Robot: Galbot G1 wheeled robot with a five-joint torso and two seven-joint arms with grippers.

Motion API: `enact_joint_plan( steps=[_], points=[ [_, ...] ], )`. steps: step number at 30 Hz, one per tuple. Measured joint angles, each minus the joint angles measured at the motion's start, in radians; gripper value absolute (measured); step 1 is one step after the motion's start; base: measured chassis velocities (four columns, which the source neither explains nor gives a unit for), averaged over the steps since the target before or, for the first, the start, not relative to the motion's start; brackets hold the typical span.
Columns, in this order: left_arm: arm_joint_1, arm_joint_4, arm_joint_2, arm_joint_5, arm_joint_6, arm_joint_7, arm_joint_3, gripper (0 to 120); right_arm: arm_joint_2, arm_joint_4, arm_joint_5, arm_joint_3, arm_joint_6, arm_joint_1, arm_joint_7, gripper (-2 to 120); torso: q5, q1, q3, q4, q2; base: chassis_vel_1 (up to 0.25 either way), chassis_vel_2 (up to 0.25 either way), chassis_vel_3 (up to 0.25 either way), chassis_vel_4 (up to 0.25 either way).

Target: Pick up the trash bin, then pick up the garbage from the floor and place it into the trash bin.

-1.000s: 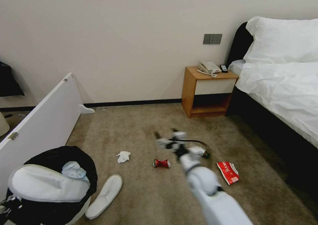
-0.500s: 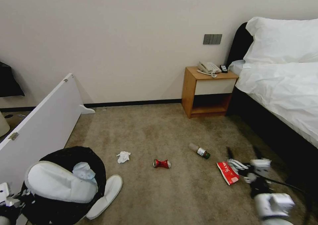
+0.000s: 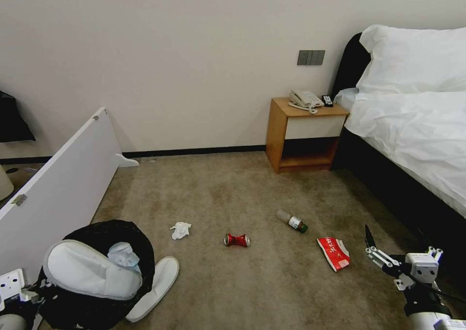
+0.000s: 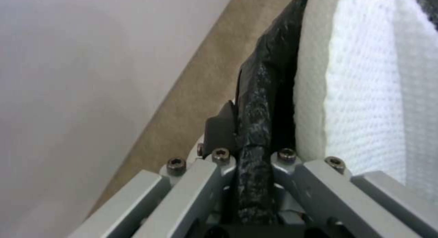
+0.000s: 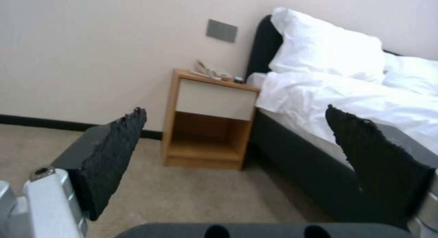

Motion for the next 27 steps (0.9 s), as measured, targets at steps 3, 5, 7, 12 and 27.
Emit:
enact_joint_plan(
  steps=[3, 5, 7, 12, 27],
  points=[
    [0.007, 0.0, 0.002, 0.02, -0.02, 0.007, 0.005, 3, 0.005, -0.022, -0.023, -0.007, 0.04, -0.007, -0.027, 100, 0.0, 0.0, 0.0, 0.0002, 0.0, 0.0, 0.0, 0.0, 0.0],
    [0.007, 0.0, 0.002, 0.021, -0.024, 0.007, 0.005, 3, 0.006, -0.025, -0.028, -0.011, 0.045, -0.011, -0.033, 100, -0.0001, 0.0, 0.0, 0.0, 0.0, 0.0, 0.0, 0.0, 0.0],
    [0.007, 0.0, 0.003, 0.022, -0.03, 0.008, 0.005, 3, 0.009, -0.028, -0.032, -0.02, 0.051, -0.017, -0.04, 100, 0.0, 0.0, 0.0, -0.0003, 0.0, 0.0, 0.0, 0.0, 0.0],
    [0.005, 0.008, 0.002, 0.018, -0.041, 0.006, 0.005, 3, 0.02, -0.054, -0.042, -0.039, 0.064, -0.013, -0.057, 100, 0.0, 0.0, 0.0, 0.0, 0.0, 0.0, 0.0, 0.0, 0.0],
    [0.008, 0.011, -0.003, 0.005, -0.056, -0.006, 0.008, 3, 0.026, -0.078, -0.053, -0.059, 0.073, -0.008, -0.07, 100, 0.0, 0.0, 0.0, 0.0, 0.0, 0.0, 0.0, 0.0, 0.0]
  ],
)
